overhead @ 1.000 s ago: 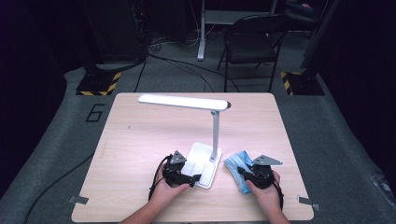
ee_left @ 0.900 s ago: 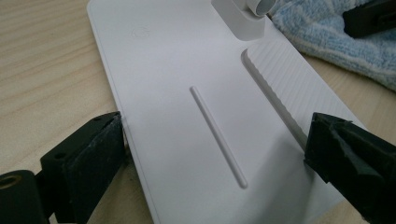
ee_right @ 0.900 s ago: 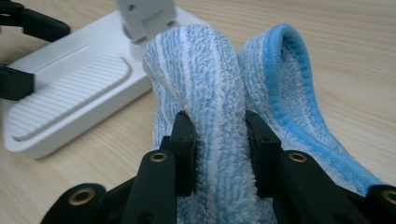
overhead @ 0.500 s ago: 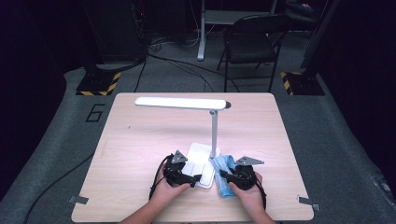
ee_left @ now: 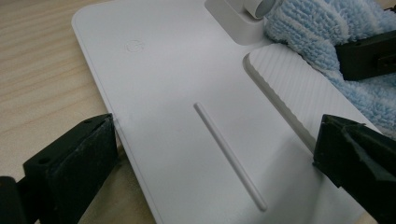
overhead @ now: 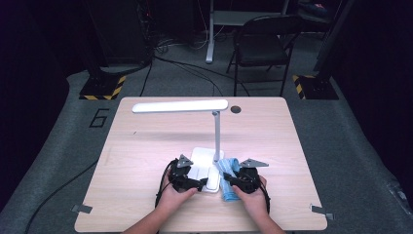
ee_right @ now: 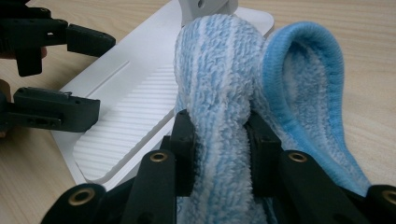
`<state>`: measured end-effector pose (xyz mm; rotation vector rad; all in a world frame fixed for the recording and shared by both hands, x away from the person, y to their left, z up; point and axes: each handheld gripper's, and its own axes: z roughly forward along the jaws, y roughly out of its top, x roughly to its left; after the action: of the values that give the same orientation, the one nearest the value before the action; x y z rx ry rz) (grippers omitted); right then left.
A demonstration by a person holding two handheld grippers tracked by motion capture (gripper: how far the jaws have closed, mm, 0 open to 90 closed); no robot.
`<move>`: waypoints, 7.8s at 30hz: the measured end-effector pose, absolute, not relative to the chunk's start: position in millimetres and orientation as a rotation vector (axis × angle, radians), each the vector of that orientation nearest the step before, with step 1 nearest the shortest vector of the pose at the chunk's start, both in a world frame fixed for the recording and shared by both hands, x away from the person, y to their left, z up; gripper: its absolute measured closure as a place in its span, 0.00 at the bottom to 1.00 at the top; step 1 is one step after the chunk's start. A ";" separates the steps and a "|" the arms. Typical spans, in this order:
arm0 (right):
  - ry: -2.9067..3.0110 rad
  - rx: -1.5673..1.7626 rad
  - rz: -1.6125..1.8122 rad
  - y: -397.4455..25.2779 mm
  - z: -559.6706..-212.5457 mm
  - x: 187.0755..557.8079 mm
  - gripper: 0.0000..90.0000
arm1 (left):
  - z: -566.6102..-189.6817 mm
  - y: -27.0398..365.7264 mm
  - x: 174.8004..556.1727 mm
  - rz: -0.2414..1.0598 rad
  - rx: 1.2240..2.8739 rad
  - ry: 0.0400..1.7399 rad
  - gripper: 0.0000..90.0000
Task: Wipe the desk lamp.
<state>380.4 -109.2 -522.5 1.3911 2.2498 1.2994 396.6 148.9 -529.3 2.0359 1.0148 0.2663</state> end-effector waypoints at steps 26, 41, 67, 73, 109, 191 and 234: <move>2.371 1.302 1.298 -108.9 -520.2 350.0 0.78 | -529.4 147.8 395.6 0.278 2.029 1.027 0.00; 2.233 1.383 1.233 -107.0 -521.0 390.5 0.77 | -529.6 147.7 394.8 0.286 2.026 1.031 0.00; 2.360 1.305 1.297 -103.7 -519.1 338.3 0.78 | -529.3 147.7 393.8 0.286 2.025 1.040 0.01; 2.346 1.305 1.299 -104.2 -521.5 347.1 0.79 | -529.3 147.8 393.8 0.287 2.025 1.038 0.01; 2.221 1.475 1.291 -111.9 -520.4 408.0 0.78 | -529.4 147.8 393.8 0.284 2.025 1.038 0.00; 2.137 1.294 1.618 -110.3 -427.2 417.1 0.80 | -529.4 147.7 393.8 0.279 2.027 1.034 0.00; 2.069 0.985 1.582 -95.3 -331.7 406.1 0.79 | -529.5 147.0 393.3 0.289 2.024 1.027 0.00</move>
<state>406.1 -95.3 -331.7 0.9846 2.0691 1.5817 393.3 147.0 -529.5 2.0236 1.0273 0.2886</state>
